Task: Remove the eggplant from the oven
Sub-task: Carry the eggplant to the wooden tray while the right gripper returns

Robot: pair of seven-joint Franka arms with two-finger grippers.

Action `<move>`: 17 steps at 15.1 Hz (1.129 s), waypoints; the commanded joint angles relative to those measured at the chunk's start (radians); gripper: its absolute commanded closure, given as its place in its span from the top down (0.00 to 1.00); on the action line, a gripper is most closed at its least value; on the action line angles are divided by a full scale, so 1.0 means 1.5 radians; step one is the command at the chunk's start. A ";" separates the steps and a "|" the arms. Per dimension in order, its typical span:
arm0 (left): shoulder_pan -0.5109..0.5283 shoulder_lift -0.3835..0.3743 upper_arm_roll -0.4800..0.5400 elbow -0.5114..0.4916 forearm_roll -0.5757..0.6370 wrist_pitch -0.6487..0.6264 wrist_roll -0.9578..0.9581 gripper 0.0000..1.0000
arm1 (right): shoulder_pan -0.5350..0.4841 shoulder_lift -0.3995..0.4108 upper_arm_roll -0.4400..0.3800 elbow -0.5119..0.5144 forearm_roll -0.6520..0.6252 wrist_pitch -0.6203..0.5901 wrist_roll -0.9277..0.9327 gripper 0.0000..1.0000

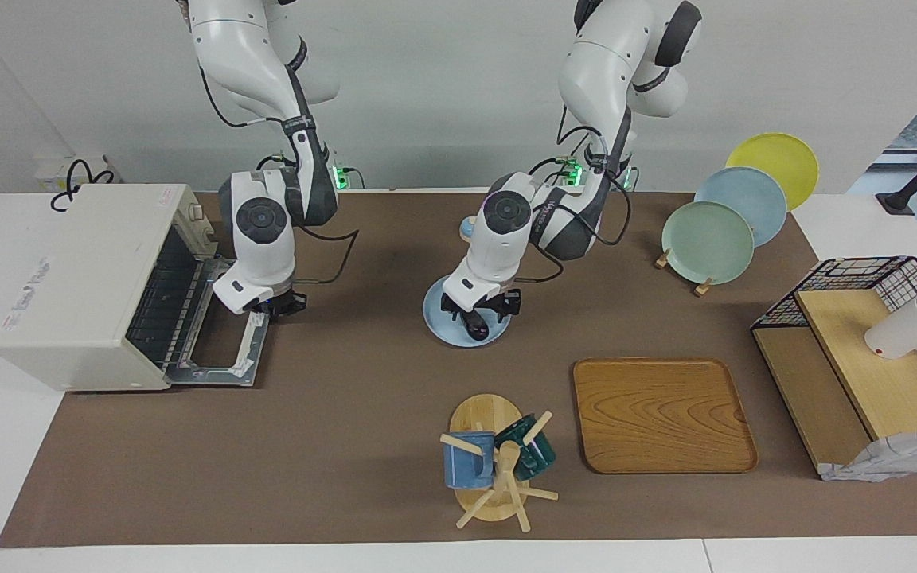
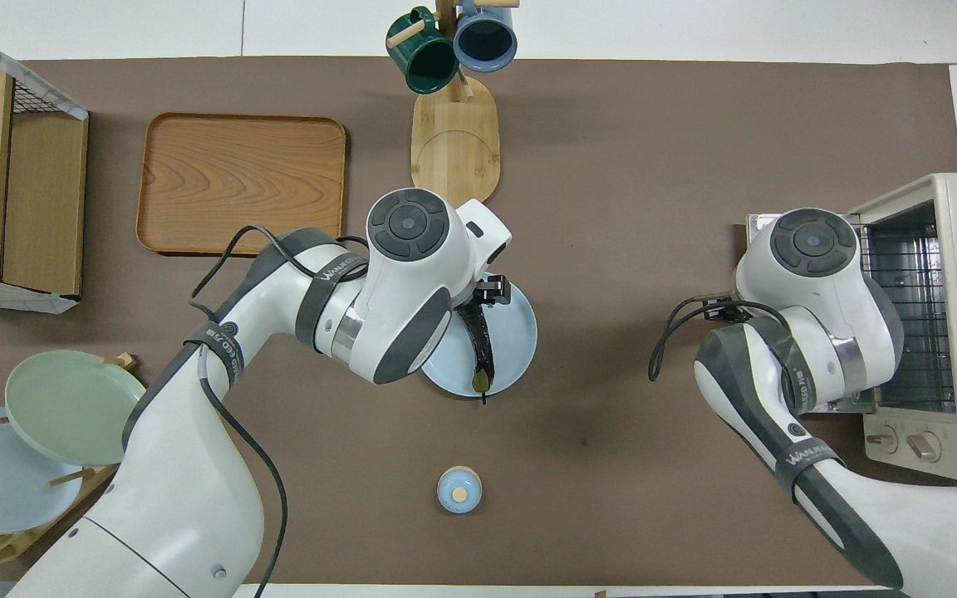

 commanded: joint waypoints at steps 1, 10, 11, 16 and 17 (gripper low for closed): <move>-0.015 -0.014 0.010 -0.029 0.008 0.028 -0.020 0.98 | -0.021 -0.002 0.011 -0.008 -0.012 0.019 -0.034 0.00; -0.015 -0.014 0.010 -0.023 0.004 0.021 -0.029 0.00 | -0.025 -0.054 0.011 0.093 -0.043 -0.169 -0.171 0.00; -0.014 -0.013 0.010 -0.017 0.002 0.015 -0.029 0.00 | -0.036 -0.067 0.011 0.095 -0.042 -0.183 -0.185 0.00; 0.041 -0.015 0.013 0.108 0.003 -0.119 -0.031 0.00 | -0.090 -0.115 0.010 0.095 -0.041 -0.225 -0.281 0.00; 0.069 -0.011 0.012 0.146 0.004 -0.159 -0.026 0.00 | -0.100 -0.125 0.010 0.095 -0.039 -0.228 -0.294 0.00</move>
